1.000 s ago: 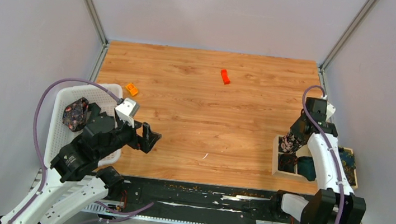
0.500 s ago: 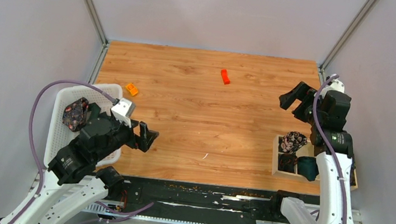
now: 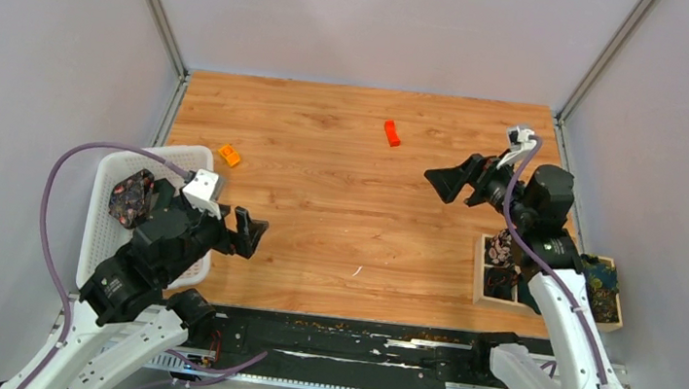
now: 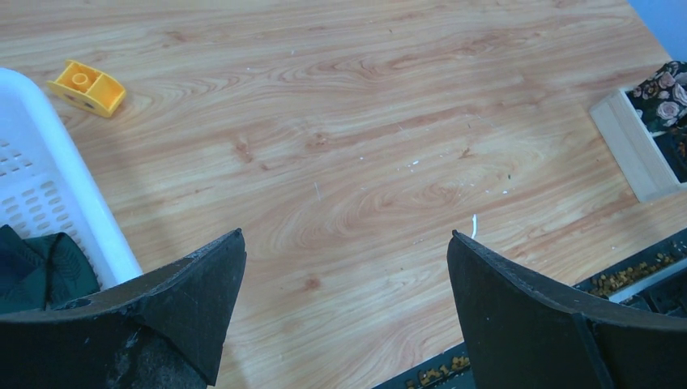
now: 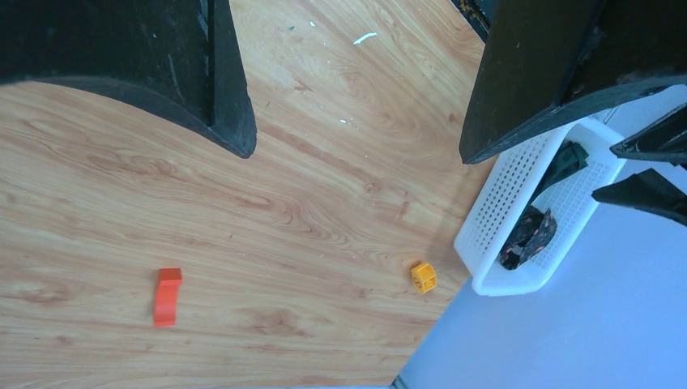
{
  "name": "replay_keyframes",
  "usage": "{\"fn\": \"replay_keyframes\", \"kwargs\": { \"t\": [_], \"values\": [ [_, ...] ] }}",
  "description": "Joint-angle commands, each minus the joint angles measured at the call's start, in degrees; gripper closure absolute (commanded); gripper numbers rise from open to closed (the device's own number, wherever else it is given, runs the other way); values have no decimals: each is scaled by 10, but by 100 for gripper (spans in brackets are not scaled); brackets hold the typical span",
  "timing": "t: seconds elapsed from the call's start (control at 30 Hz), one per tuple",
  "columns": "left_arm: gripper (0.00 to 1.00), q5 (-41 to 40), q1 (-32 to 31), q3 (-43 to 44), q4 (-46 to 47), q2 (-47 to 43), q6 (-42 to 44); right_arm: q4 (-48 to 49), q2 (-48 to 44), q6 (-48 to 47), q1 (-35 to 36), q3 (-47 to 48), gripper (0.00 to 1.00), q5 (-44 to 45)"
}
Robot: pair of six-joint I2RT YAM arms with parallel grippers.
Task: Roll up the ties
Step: Reset both arms
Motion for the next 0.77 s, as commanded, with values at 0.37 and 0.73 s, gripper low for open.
{"fn": "replay_keyframes", "kwargs": {
  "t": [0.37, 0.73],
  "values": [
    [0, -63, -1, -2, -4, -12, -15, 219, 82, 15, 33, -76, 1, -75],
    [0, -65, -1, -2, -5, -5, -15, 196, 83, -7, 35, -77, 1, -48]
  ]
}}
